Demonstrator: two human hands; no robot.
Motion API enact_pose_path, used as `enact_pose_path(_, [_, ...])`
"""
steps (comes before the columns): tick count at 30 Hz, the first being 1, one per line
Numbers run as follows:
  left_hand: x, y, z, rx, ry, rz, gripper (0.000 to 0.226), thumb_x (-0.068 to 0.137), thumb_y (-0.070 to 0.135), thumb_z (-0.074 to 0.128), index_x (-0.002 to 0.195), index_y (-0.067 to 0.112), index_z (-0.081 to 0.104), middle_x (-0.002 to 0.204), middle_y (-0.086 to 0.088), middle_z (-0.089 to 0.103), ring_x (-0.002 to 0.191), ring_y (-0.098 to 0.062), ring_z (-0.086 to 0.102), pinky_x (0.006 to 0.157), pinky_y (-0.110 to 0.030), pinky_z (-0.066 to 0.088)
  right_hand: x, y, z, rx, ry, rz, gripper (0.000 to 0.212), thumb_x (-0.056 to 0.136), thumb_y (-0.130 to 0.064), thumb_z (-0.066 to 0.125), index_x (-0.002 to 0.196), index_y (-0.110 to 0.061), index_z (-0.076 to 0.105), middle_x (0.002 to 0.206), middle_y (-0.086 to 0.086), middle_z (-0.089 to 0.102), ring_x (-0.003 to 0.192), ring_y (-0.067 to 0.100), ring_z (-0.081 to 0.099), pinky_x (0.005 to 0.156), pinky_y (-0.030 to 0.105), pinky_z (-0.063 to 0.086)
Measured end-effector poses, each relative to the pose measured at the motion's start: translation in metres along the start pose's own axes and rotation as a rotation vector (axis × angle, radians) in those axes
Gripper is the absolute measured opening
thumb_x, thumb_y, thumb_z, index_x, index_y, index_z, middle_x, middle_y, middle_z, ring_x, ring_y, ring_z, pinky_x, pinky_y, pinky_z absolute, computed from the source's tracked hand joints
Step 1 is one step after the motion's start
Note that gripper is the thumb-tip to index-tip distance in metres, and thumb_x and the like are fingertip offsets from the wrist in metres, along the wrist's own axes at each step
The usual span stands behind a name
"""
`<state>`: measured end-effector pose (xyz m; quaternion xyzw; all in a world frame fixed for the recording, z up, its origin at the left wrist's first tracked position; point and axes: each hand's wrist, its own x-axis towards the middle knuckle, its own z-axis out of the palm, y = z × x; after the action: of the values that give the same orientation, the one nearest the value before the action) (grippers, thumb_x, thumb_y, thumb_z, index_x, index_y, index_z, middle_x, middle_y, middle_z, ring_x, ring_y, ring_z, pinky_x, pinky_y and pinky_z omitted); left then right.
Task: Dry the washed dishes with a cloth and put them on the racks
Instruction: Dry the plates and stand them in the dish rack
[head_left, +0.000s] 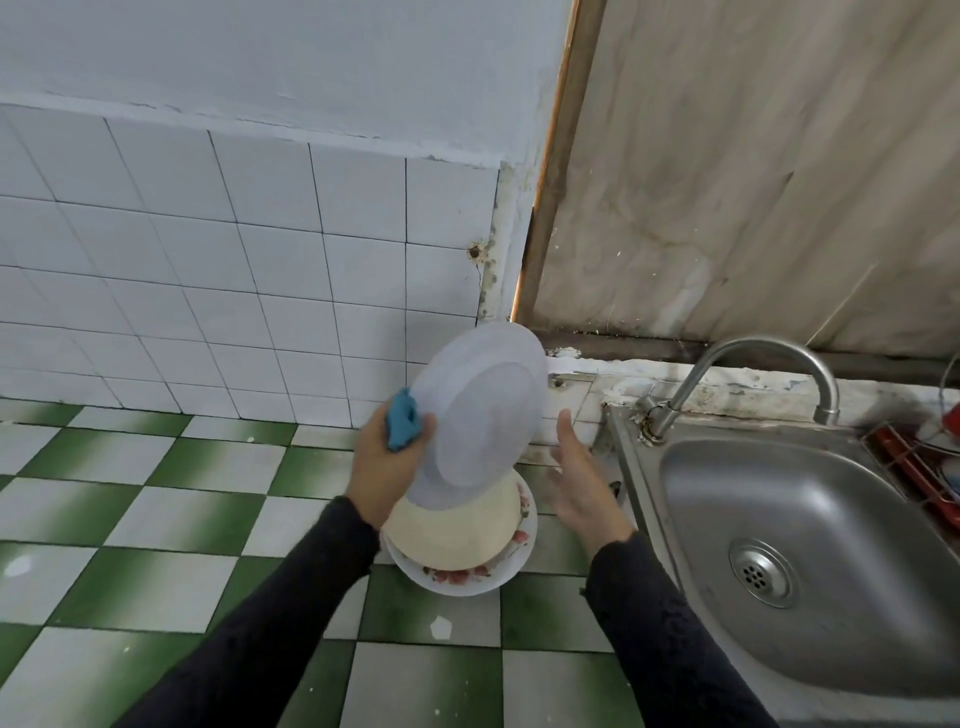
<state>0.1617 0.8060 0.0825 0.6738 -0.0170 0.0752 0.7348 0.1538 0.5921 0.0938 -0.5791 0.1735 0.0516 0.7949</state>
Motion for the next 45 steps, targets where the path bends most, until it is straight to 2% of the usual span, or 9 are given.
enact_pose_path(2, [0.006,0.0,-0.011,-0.201,0.004,-0.146,0.023,0.095,0.009,0.061,0.117,0.014,0.061,0.103,0.0,0.072,0.094,-0.017,0.068,0.073,-0.029,0.059,-0.006,0.011,-0.007,-0.029,-0.054,-0.032,0.024,0.106,-0.049,0.035,0.119,-0.043,0.054,0.109,-0.018,0.062,0.112,0.003,0.05,0.094,0.029,0.04])
enact_pose_path(6, [0.009,-0.001,-0.025,-0.415,0.027,-0.31,0.022,0.094,0.007,0.058,0.115,0.01,0.064,0.102,-0.005,0.075,0.09,-0.022,0.071,0.069,-0.032,0.06,-0.001,0.037,-0.019,0.047,-0.123,-0.065,0.056,0.103,-0.062,0.037,0.151,-0.032,0.044,0.149,-0.001,0.054,0.142,0.028,0.044,0.113,0.056,0.038])
enact_pose_path(14, [0.005,-0.024,-0.014,-0.338,0.394,-0.284,0.017,0.104,0.014,0.044,0.093,0.017,0.056,0.077,0.001,0.052,0.069,-0.011,0.05,0.058,-0.019,0.051,-0.007,0.011,0.014,0.403,-0.09,-0.035,0.062,0.098,-0.06,0.04,0.144,-0.02,0.052,0.137,0.011,0.064,0.125,0.03,0.062,0.101,0.052,0.052])
enact_pose_path(17, [-0.005,-0.037,-0.001,-0.171,0.467,-0.258,0.036,0.103,0.042,0.043,0.127,0.018,0.054,0.111,-0.003,0.065,0.104,-0.024,0.062,0.091,-0.04,0.054,-0.013,0.003,0.028,0.313,-0.059,-0.098,0.062,0.098,-0.064,0.033,0.143,-0.026,0.054,0.134,0.005,0.066,0.123,0.026,0.063,0.106,0.052,0.049])
enact_pose_path(21, [-0.021,-0.037,0.007,-0.051,0.395,-0.164,0.069,0.091,0.068,0.045,0.151,0.039,0.028,0.149,0.005,0.046,0.134,-0.015,0.047,0.112,-0.039,0.039,-0.019,-0.005,0.035,0.342,-0.039,-0.173,0.06,0.094,-0.066,0.037,0.14,-0.03,0.056,0.132,0.0,0.068,0.123,0.023,0.064,0.105,0.048,0.05])
enact_pose_path(27, [-0.038,-0.006,0.038,0.135,0.019,-0.003,0.041,0.096,0.045,0.044,0.132,0.028,0.05,0.119,0.009,0.063,0.112,-0.006,0.059,0.083,-0.01,0.049,-0.027,0.001,0.059,0.248,-0.041,-0.178,0.04,0.104,-0.048,0.04,0.125,-0.023,0.062,0.125,0.006,0.071,0.112,0.021,0.069,0.096,0.043,0.056])
enact_pose_path(30, [-0.022,-0.01,0.051,0.314,-0.171,0.253,0.059,0.1,0.042,0.039,0.153,0.019,0.025,0.16,0.0,0.027,0.149,-0.008,0.02,0.121,-0.032,0.02,-0.031,0.016,0.072,0.195,-0.069,-0.104,0.04,0.105,-0.046,0.041,0.121,-0.017,0.064,0.116,0.009,0.074,0.109,0.025,0.071,0.096,0.045,0.056])
enact_pose_path(40, [-0.012,-0.017,0.04,0.533,-0.336,0.427,0.065,0.102,0.042,0.037,0.157,0.028,0.006,0.165,0.013,-0.006,0.152,-0.009,-0.005,0.123,-0.048,0.011,-0.023,0.001,0.072,0.083,-0.077,-0.117,0.041,0.104,-0.044,0.042,0.122,-0.014,0.064,0.116,0.011,0.074,0.112,0.026,0.07,0.1,0.044,0.054])
enact_pose_path(45, [0.028,-0.007,0.026,0.438,-0.196,0.249,0.064,0.097,0.057,0.031,0.155,0.033,0.017,0.164,0.012,0.008,0.151,-0.008,0.007,0.122,-0.051,0.019,-0.026,0.0,0.071,0.009,-0.122,-0.099,0.037,0.107,-0.041,0.039,0.11,-0.018,0.068,0.102,0.006,0.078,0.098,0.021,0.074,0.084,0.033,0.061])
